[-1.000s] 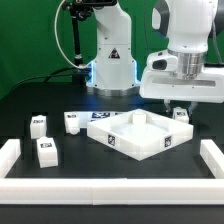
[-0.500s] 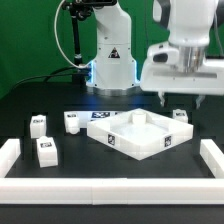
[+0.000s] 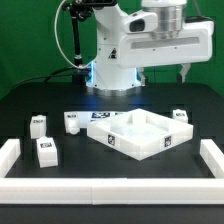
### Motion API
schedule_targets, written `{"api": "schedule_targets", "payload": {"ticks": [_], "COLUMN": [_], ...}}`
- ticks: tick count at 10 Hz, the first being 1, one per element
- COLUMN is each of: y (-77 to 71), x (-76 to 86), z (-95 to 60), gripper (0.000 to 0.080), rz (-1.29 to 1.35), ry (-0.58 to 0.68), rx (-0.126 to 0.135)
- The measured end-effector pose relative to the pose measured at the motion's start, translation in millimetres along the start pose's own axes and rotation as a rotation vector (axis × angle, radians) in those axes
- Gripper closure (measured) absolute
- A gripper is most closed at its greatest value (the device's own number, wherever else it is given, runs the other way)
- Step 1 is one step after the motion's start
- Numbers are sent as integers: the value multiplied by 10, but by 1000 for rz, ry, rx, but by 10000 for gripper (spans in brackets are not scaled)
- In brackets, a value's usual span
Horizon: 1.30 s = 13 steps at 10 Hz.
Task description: Assemble one leg
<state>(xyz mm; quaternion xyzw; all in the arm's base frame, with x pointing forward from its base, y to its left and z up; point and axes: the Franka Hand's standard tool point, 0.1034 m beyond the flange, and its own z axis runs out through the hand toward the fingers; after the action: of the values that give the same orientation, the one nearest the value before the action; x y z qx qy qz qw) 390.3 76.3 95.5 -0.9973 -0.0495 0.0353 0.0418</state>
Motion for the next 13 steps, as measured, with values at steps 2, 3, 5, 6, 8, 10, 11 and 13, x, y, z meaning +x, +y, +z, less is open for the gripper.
{"api": "schedule_targets", "payload": {"ticks": [2,3,5,6,8,10,11,13], "y": [109,88,98,102,361,779,951,1042], "x": [261,304,292,292,265,520,682,679], "z": [-77,-81,-73,-72,41,57,99,245], "gripper": [150,150,150,150,150,150,150,150], "rz": [-79,-118,-114,-114,-219,-351,-402,-429], "ry": [38,58,55,55,35,33,40,25], "rx": [-9,-14,-13,-14,-27,-55,-70,-69]}}
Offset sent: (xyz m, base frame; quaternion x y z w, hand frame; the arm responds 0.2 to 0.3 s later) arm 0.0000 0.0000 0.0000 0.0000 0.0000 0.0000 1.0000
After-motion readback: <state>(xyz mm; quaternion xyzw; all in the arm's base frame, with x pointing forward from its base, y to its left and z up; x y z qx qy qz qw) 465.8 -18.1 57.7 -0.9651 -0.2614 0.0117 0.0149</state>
